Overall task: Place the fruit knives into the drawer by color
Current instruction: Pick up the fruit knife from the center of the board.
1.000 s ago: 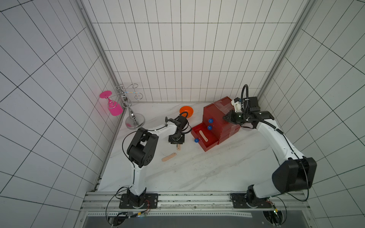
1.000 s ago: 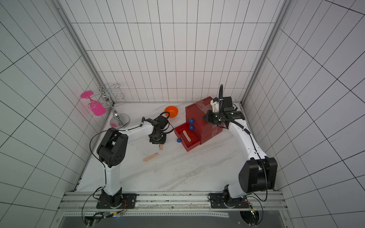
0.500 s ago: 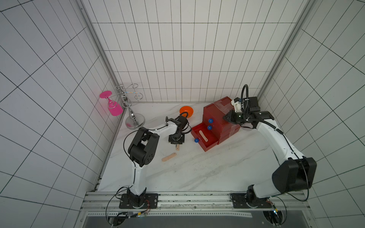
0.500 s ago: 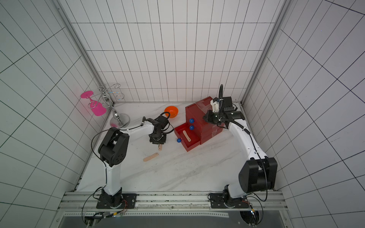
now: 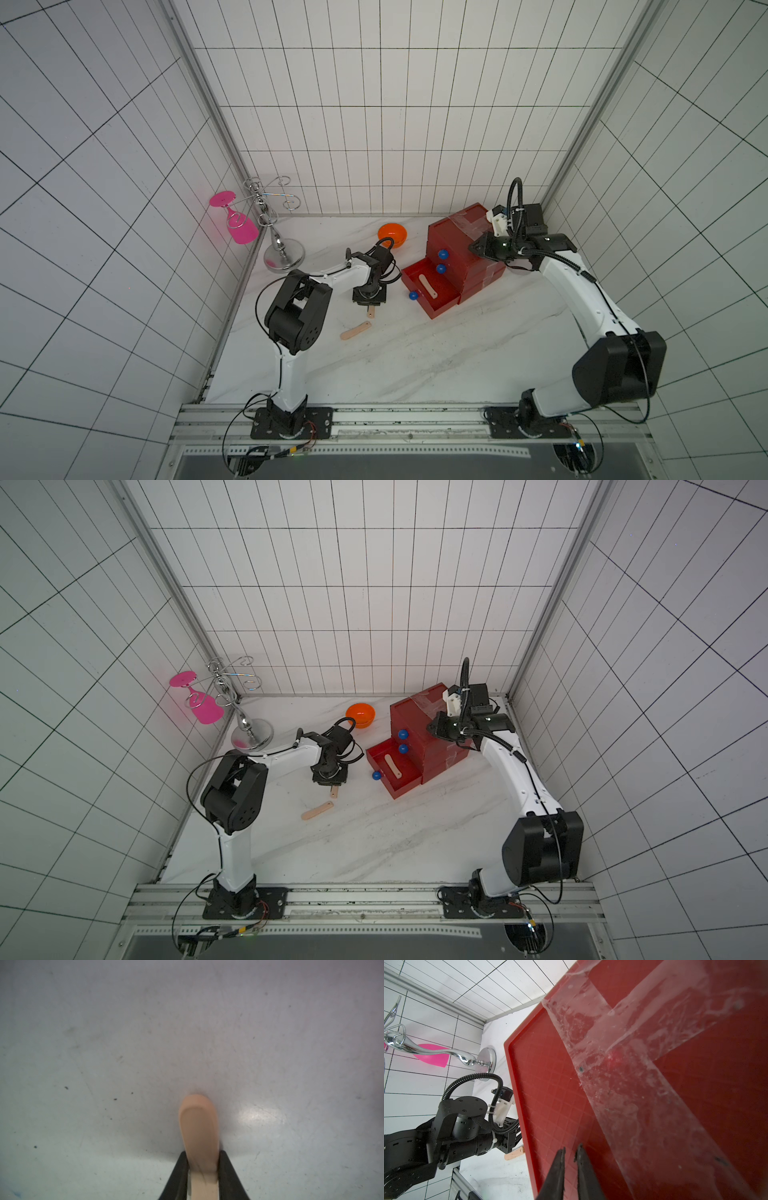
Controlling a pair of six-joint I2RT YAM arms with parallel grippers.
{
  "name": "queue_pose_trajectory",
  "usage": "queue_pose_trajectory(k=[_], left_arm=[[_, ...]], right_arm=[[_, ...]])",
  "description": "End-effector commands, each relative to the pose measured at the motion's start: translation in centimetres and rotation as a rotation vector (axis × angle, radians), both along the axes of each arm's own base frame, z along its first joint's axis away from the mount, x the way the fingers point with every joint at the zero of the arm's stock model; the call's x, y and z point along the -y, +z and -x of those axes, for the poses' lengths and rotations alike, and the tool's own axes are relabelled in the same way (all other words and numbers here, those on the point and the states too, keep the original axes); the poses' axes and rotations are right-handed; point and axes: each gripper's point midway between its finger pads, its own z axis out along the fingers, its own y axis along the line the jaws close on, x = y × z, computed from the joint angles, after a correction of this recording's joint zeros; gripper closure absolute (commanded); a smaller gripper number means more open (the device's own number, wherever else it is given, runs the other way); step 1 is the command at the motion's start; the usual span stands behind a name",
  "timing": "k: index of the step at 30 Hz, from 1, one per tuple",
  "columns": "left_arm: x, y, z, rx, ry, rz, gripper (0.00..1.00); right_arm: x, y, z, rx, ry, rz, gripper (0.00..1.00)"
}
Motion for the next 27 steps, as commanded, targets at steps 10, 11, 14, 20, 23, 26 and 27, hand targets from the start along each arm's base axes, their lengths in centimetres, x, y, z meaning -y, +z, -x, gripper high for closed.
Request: queue_pose_trajectory(k=[10,11,14,20,23,26,27], left_arm=[[1.1,0.9,1.6,-0.027,0.028,0.069,0.78],[1.3,1.1,1.6,-0.023,0.03,0.081,0.78],[1.8,2.0,1.4,-0.013,0.033,0.115,0.78],[2.7,3.6,0.7,0.018,0.035,0.157,0.78],[3.2,4.4,0.5,0.028,0.034,0.179,0.79],[3.8,5.3,0.2,0.045,0.033,0.203,0.78],[4.0,5.7,0.1,0.049,0.032,0.214,0.78]], right_arm=[[2.1,-13.1,9.2,-0.59,-0.013,0.175,0.84],[2.1,-13.1,9.1,-0.589,-0.015,0.176,0.84],[2.1,-13.1,9.2,-0.59,-0.015,0.178,0.84],[2.1,-13.2,9.2,-0.595,-0.015,0.181,0.84],[2.2,-13.1,9.2,-0.594,-0.017,0.183,0.84],[2.2,-13.1,9.2,-0.594,-0.014,0.183,0.84],[2.2,-13.1,9.1,-0.594,-0.016,0.185,0.84]])
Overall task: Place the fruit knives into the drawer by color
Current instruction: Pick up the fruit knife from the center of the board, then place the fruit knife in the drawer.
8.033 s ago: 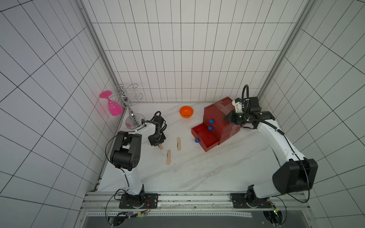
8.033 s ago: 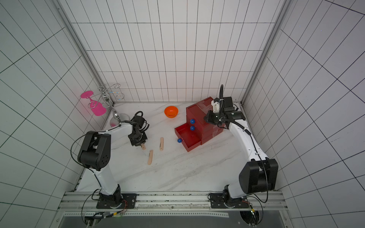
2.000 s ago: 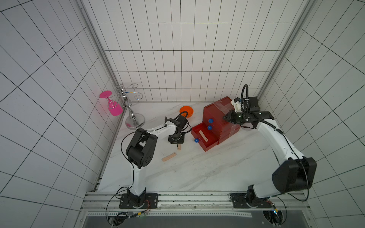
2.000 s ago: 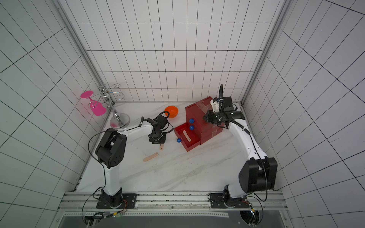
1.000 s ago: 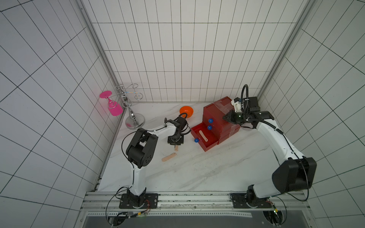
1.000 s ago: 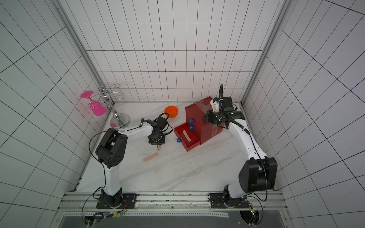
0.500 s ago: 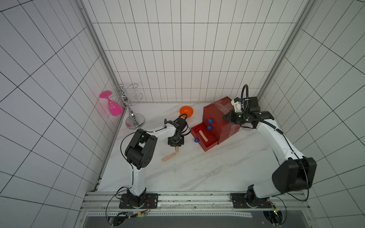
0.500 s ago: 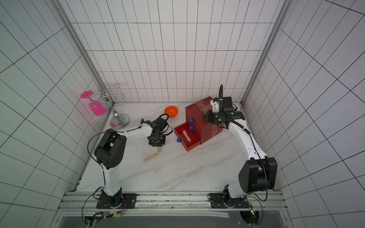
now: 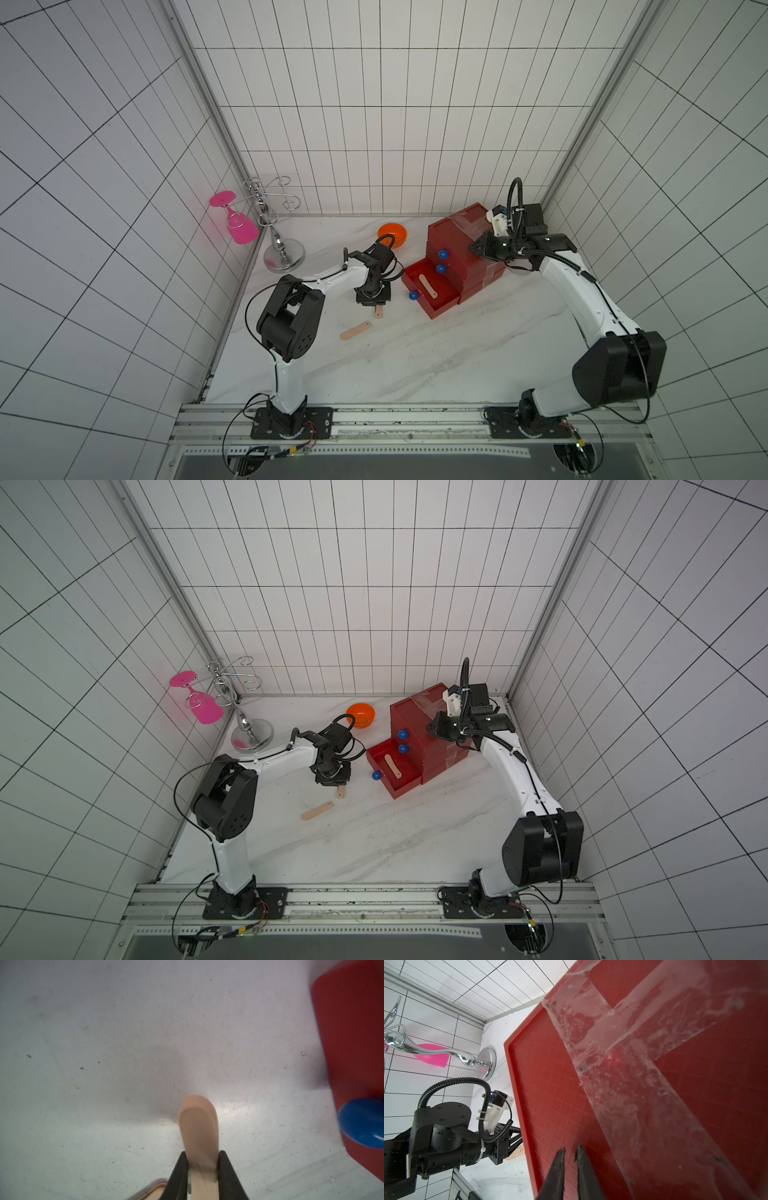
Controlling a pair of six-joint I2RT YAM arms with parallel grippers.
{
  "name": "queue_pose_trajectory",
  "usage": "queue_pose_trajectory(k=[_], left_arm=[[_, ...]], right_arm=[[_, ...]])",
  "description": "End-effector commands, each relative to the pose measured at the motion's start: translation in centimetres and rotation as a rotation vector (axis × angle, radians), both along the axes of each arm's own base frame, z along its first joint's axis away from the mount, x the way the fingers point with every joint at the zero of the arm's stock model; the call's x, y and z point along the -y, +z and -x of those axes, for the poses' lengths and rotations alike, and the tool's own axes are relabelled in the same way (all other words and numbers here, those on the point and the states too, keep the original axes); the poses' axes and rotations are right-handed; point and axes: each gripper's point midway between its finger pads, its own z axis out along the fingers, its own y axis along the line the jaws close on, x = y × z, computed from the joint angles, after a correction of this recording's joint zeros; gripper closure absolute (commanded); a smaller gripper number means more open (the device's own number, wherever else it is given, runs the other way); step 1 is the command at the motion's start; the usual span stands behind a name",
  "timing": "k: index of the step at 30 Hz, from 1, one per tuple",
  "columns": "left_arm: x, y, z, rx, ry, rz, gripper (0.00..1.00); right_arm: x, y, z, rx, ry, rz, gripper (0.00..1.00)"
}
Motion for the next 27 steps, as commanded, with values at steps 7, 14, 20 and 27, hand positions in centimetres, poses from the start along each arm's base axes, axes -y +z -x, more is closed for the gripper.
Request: queue_pose_trajectory(k=[7,14,20,27], left_arm=[[3.4,4.8,-1.6,0.077,0.003,0.164,0.78],[5.7,6.6,-2.6,0.093,-0.008,0.236,0.78],[8.3,7.8,-3.4,0.097,-0.012,0.328,0.78],[11.4,9.3,-4.4,0.105,-0.005,0.417,0.78]], right_arm=[[2.2,-12.9,9.1,-0.591,-0.015,0.185,0.84],[2.2,-13.0,9.1,-0.593,-0.014,0.186,0.84],[2.2,-13.0,9.2,-0.594,-0.014,0.187,0.84],[2.1,-13.2,9.3,-0.599,-0.012,0.187,0.84]])
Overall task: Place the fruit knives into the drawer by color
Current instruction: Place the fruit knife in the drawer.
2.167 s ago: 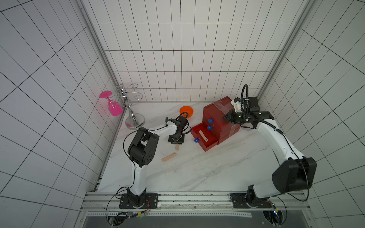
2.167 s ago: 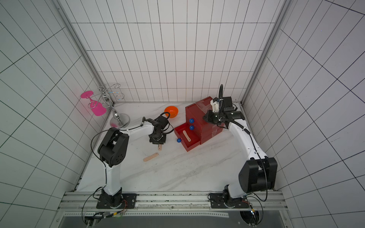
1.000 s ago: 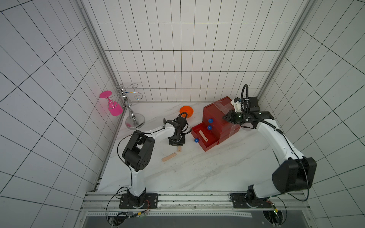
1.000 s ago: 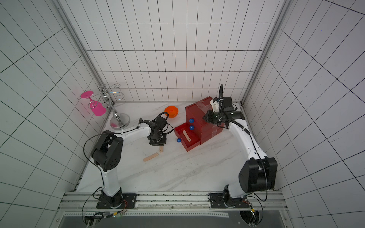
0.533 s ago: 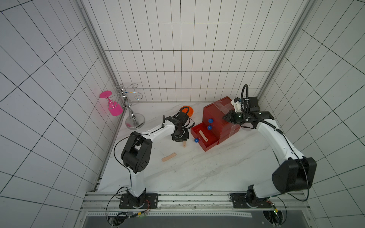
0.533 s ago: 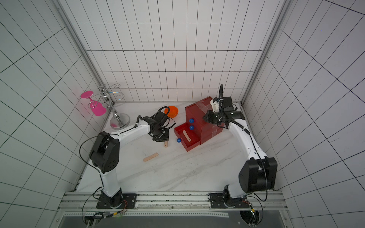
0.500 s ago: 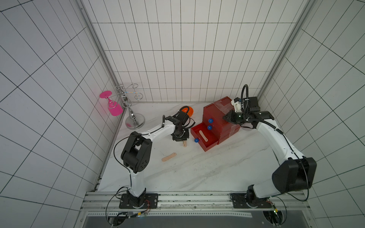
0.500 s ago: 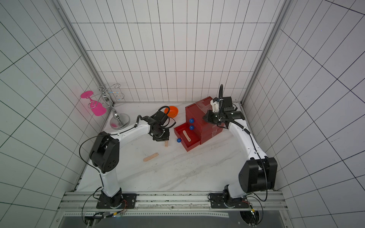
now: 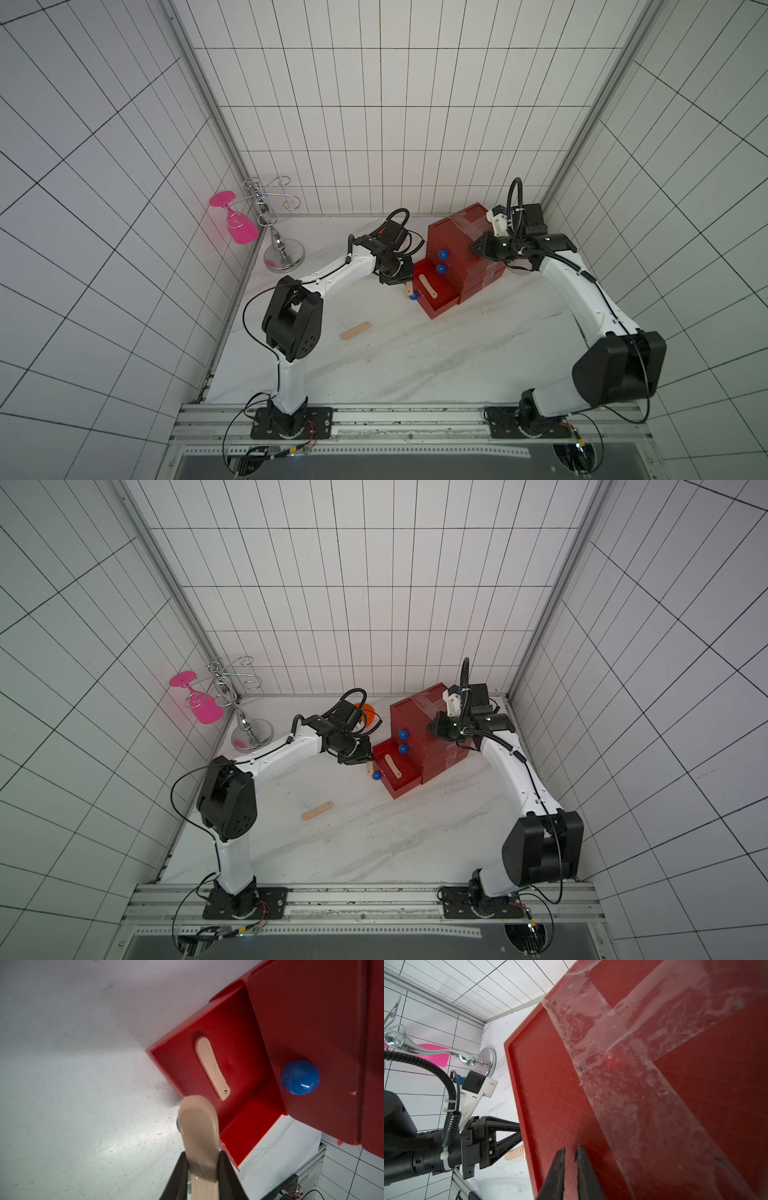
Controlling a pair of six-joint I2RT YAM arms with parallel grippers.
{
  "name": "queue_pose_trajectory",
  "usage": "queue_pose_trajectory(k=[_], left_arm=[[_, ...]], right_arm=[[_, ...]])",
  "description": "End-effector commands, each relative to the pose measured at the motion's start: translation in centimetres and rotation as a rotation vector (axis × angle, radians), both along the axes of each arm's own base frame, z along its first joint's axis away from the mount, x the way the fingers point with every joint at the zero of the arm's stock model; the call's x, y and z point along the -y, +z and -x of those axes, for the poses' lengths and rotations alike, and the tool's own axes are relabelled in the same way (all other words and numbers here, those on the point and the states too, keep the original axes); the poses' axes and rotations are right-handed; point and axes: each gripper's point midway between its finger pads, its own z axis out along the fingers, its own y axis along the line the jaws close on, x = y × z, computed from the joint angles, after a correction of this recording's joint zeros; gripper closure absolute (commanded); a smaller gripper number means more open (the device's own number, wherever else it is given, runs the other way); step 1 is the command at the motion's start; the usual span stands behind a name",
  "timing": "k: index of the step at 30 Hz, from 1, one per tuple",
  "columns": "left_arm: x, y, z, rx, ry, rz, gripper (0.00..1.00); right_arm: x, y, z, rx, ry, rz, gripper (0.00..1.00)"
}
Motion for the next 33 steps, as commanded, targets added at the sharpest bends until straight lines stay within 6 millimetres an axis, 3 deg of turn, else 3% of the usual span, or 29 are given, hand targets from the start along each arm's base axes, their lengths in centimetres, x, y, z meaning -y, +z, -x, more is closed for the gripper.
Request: queue_pose_trajectory(k=[1,14,33], left_arm=[[2.4,1.0,-1.0,0.012,0.008,0.083,0.78],[6.0,-0.9,-1.5,-0.019,0.017,0.121,0.78],[7.2,-4.3,-1.5,-0.051,0.013,0.094,0.78]], right_arm=[[2.1,-13.2,9.3,-0.599,-0.012,0.187,0.84],[2.1,-13.5,9.5,-0.603,-0.006,0.187,0.84],[2.1,-14.0,9.6,-0.613,-0.007,0.184,0.84]])
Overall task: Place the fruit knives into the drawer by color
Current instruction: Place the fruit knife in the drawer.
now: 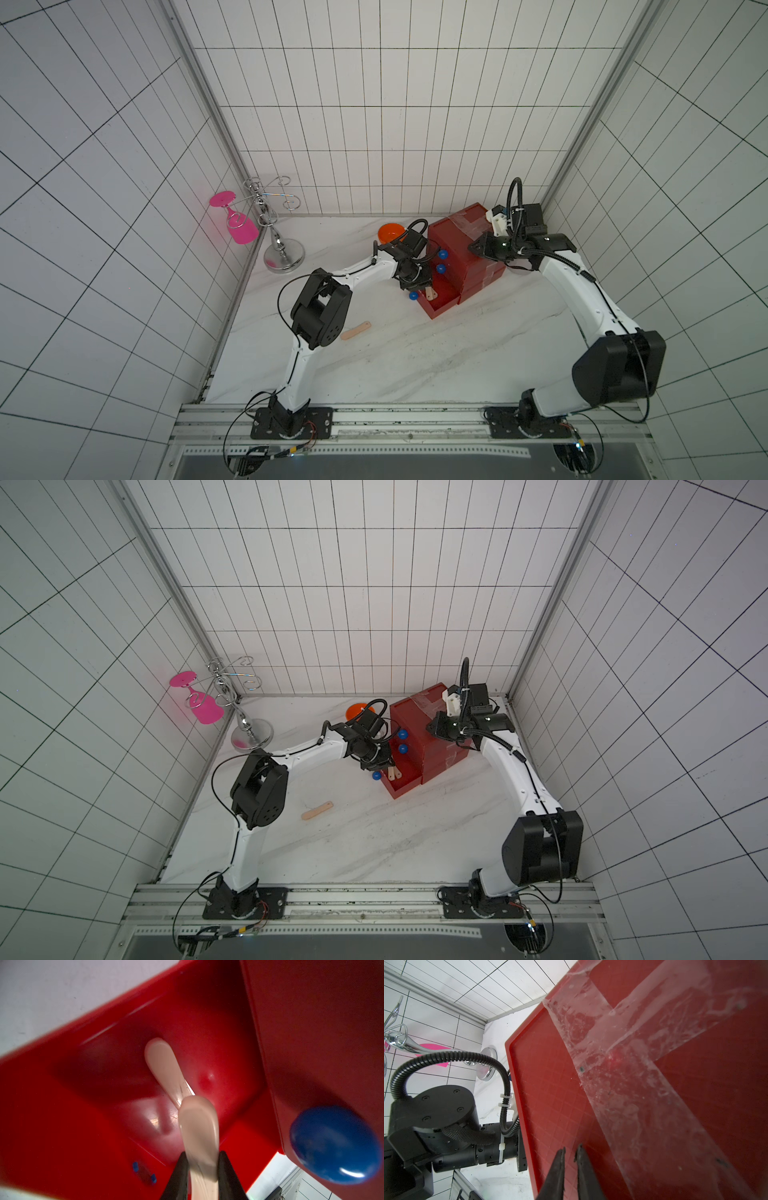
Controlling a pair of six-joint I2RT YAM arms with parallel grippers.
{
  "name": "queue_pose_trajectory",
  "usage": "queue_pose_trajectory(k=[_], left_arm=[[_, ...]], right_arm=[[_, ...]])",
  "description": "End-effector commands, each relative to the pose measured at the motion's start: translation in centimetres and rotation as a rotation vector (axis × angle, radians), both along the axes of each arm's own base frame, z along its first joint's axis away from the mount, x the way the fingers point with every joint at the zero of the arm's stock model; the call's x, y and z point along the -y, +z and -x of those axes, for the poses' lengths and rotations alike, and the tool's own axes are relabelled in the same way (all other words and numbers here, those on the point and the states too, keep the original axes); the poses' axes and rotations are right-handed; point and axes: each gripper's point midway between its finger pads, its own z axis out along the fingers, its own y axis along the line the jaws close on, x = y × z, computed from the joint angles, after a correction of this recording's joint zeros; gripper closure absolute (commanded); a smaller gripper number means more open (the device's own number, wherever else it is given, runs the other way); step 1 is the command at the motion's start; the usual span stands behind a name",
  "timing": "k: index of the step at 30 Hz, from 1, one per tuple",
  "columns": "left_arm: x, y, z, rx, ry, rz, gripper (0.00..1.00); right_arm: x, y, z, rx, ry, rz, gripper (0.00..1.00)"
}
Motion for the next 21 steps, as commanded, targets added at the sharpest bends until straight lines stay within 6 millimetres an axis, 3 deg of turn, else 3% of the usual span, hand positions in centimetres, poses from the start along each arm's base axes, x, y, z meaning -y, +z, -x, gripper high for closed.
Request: queue_pose_trajectory(k=[1,21], left_arm=[[1.2,0.5,-0.9,0.029,0.004,0.034,0.78],[2.0,-0.7,-0.8,0.016,-0.005,0.042,0.74]], right_arm=[[2.2,-14.0,9.7,-0.615,-0.009,0.19,0.84],[2.3,-14.4,9.8,-0.621,-0.006,0.196,0.84]])
